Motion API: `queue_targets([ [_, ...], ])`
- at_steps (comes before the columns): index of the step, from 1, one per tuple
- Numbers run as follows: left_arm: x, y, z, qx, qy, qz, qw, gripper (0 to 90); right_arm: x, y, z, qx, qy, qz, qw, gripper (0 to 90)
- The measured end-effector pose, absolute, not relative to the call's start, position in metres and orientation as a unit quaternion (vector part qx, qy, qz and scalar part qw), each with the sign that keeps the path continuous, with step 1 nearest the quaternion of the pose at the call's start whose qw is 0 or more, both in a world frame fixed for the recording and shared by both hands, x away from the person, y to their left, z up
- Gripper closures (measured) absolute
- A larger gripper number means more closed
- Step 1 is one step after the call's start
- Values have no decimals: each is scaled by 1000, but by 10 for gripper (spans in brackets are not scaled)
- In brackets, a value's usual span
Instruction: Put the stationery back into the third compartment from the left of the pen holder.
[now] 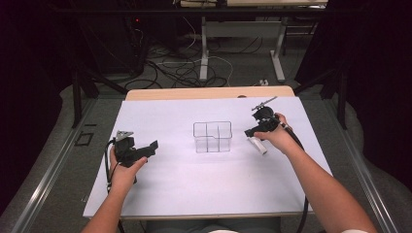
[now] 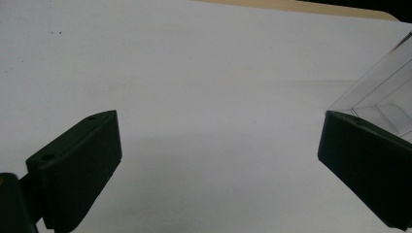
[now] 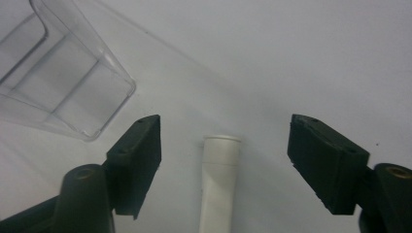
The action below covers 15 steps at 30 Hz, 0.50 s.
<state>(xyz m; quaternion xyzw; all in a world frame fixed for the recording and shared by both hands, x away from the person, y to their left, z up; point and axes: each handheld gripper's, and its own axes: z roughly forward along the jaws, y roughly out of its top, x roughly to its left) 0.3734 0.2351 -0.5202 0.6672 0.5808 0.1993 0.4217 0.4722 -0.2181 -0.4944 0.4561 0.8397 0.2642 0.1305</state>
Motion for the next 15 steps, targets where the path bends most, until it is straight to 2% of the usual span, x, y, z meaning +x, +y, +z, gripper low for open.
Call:
queue_targets([
  [6, 374, 235, -521, 666, 581, 201, 422, 21, 474, -216, -501, 461, 841, 254, 124, 410],
  [15, 375, 233, -522, 670, 579, 198, 421, 21, 478, -217, -511, 495, 838, 212, 91, 406],
])
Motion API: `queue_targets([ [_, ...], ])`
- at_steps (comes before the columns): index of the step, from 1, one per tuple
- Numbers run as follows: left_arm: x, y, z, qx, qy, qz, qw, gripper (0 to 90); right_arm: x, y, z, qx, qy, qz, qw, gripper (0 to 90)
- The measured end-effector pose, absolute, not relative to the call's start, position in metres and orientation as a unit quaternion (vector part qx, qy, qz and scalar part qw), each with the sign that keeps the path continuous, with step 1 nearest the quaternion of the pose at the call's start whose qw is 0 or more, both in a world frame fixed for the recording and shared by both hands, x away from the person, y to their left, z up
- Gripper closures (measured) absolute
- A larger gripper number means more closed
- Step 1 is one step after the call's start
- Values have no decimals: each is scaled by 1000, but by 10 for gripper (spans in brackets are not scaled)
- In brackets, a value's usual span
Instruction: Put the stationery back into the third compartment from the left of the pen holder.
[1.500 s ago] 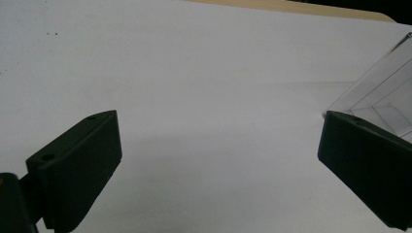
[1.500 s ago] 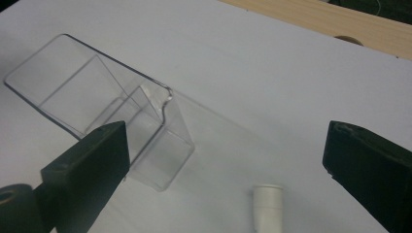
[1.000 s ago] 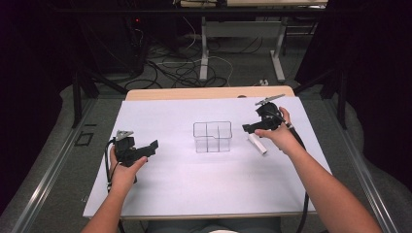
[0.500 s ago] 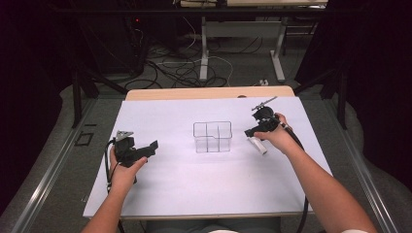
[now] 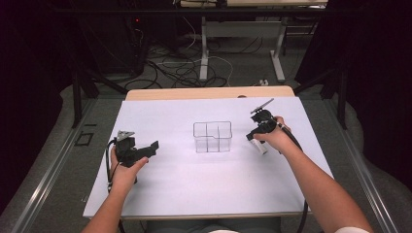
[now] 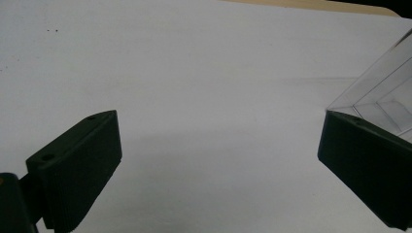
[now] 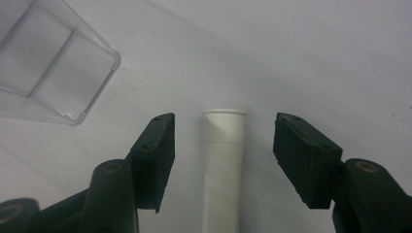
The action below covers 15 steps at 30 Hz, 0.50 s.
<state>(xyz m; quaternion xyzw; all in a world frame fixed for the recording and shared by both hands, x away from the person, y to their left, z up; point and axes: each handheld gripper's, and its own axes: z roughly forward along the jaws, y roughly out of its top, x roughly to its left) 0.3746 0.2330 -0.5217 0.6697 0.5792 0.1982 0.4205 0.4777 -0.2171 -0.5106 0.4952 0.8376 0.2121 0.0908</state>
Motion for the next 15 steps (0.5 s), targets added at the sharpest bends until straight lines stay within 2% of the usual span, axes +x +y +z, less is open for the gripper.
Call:
queue_targets([
  [10, 374, 233, -522, 670, 579, 198, 420, 21, 481, -213, -517, 519, 832, 185, 70, 425],
  [12, 375, 233, -522, 669, 579, 199, 421, 21, 482, -214, -524, 513, 826, 222, 74, 426],
  [15, 375, 233, -522, 671, 578, 200, 420, 21, 484, -215, -522, 514, 836, 182, 64, 431],
])
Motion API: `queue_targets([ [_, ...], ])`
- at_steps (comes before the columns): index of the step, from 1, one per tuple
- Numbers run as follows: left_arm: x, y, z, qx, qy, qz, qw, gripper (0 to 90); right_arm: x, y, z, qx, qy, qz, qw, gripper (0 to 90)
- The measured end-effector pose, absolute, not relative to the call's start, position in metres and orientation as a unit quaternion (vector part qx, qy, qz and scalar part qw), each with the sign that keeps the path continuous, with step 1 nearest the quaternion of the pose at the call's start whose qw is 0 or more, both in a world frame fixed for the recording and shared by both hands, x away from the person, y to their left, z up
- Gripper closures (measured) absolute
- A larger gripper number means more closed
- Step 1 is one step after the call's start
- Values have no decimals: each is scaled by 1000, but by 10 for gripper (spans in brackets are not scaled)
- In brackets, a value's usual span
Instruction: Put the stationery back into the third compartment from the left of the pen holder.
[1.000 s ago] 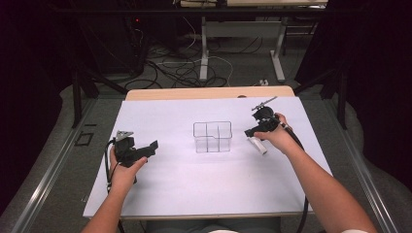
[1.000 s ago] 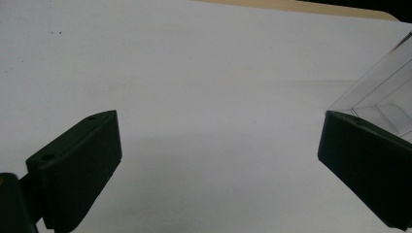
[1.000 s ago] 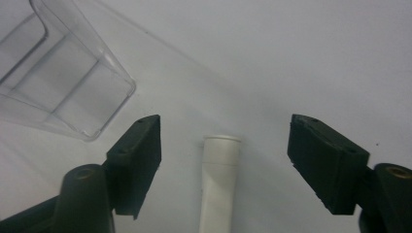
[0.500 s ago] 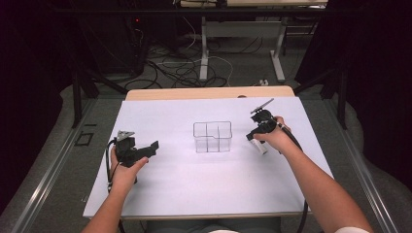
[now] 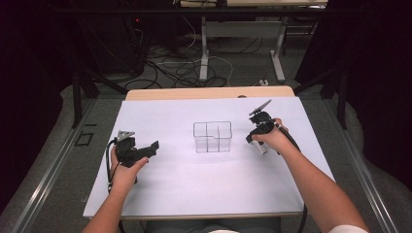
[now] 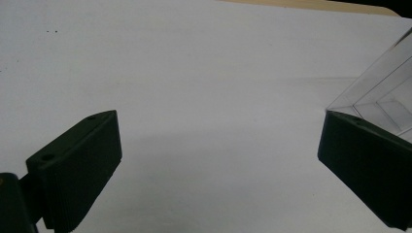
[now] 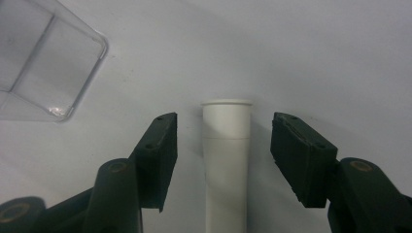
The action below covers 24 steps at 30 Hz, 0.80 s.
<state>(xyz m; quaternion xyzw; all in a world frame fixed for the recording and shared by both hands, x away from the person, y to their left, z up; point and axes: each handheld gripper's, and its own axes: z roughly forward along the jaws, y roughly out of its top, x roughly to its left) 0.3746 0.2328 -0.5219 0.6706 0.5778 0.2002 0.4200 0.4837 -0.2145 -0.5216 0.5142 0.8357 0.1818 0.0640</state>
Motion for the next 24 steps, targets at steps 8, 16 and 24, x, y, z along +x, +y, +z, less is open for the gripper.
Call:
queue_targets([
  [8, 375, 233, -522, 669, 579, 199, 422, 21, 486, -216, -526, 524, 831, 179, 51, 475],
  [16, 375, 233, -522, 669, 580, 199, 421, 21, 487, -215, -530, 516, 839, 167, 49, 530],
  [24, 375, 233, -522, 668, 579, 199, 422, 21, 486, -214, -529, 526, 834, 161, 48, 645],
])
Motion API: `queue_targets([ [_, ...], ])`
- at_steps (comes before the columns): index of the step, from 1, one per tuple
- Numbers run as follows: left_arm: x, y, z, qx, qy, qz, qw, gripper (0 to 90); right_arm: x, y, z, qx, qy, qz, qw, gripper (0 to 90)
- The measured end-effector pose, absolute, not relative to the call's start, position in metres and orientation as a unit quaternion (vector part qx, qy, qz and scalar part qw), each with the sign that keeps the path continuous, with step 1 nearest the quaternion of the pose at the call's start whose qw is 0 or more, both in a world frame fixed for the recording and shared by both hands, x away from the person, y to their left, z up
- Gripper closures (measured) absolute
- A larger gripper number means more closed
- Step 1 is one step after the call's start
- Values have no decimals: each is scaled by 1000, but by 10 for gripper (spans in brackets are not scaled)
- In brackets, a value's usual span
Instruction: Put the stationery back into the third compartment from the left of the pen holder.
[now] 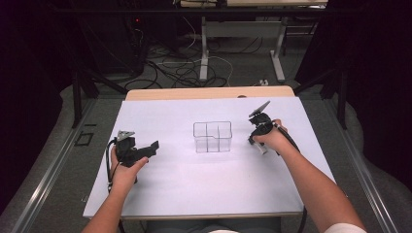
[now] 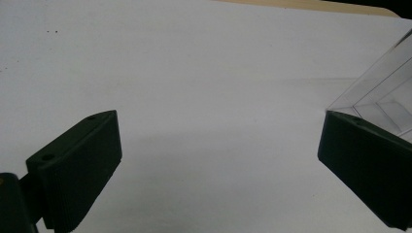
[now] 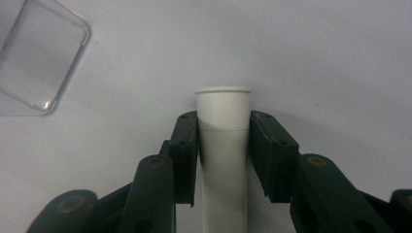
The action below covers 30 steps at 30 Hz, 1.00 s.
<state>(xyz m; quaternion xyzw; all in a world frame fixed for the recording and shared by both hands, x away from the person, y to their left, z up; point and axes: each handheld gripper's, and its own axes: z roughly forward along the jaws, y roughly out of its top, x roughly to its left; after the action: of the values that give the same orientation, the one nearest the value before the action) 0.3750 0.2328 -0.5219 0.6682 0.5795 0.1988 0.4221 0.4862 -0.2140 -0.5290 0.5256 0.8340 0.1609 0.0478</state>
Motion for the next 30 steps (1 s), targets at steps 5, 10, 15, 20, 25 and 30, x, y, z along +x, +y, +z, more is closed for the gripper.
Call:
queue_targets([
  [5, 375, 233, -522, 669, 579, 199, 421, 21, 486, -213, -529, 526, 834, 161, 49, 665],
  [10, 376, 233, -522, 668, 580, 198, 421, 21, 486, -214, -529, 529, 832, 162, 47, 667],
  [15, 376, 233, -522, 668, 580, 198, 421, 21, 487, -214, -529, 527, 833, 159, 52, 669],
  [20, 376, 233, -522, 668, 580, 199, 421, 21, 486, -214, -529, 523, 835, 164, 47, 670],
  [25, 376, 234, -522, 668, 580, 199, 421, 21, 485, -214, -528, 521, 836, 163, 54, 672],
  [30, 376, 234, -522, 668, 580, 199, 422, 20, 481, -215, -526, 519, 837, 165, 58, 672],
])
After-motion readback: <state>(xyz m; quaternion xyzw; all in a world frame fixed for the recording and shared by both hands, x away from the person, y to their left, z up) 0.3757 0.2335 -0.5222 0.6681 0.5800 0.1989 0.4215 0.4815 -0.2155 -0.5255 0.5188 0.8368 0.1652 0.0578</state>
